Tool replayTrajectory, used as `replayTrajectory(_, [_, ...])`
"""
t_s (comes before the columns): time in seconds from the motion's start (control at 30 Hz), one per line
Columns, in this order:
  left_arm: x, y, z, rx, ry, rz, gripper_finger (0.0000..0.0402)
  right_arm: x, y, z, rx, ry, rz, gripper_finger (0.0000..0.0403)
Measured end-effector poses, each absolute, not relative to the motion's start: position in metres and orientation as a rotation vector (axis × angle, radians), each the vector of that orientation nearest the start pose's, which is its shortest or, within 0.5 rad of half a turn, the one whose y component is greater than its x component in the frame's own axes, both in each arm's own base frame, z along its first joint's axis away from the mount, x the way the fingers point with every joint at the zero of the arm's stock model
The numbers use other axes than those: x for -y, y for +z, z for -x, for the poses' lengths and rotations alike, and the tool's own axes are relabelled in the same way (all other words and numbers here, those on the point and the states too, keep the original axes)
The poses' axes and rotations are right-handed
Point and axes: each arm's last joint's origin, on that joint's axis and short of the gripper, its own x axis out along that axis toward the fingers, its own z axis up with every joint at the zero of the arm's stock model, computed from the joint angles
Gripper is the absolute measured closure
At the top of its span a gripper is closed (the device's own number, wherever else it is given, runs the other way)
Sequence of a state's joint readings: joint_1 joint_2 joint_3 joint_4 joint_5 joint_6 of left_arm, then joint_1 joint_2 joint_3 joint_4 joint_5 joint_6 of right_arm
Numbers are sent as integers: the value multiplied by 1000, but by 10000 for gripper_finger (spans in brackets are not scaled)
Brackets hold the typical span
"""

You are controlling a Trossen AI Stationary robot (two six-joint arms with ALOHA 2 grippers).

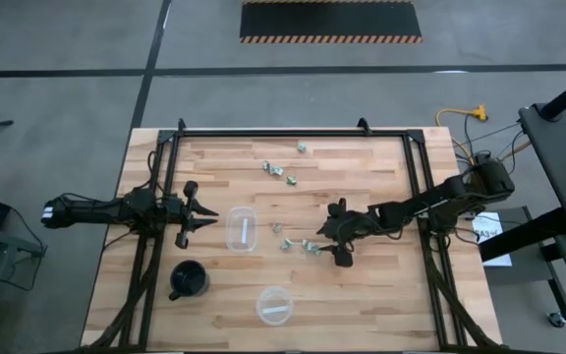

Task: Pick and place Stevia / Truvia into bins
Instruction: Put the stevia packet into the round transparent container

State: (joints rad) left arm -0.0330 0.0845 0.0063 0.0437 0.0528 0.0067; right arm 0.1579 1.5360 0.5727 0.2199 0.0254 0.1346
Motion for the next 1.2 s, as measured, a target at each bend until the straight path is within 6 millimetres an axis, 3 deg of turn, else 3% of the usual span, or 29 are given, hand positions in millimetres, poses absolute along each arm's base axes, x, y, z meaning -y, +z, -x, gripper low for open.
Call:
replayTrajectory(0.67, [5, 163, -102, -34, -86, -6, 344, -48, 101, -282, -777, 125, -69, 170])
replayTrajectory(1.2, [5, 163, -102, -34, -86, -7, 344, -49, 98, -284, -779, 134, -66, 180])
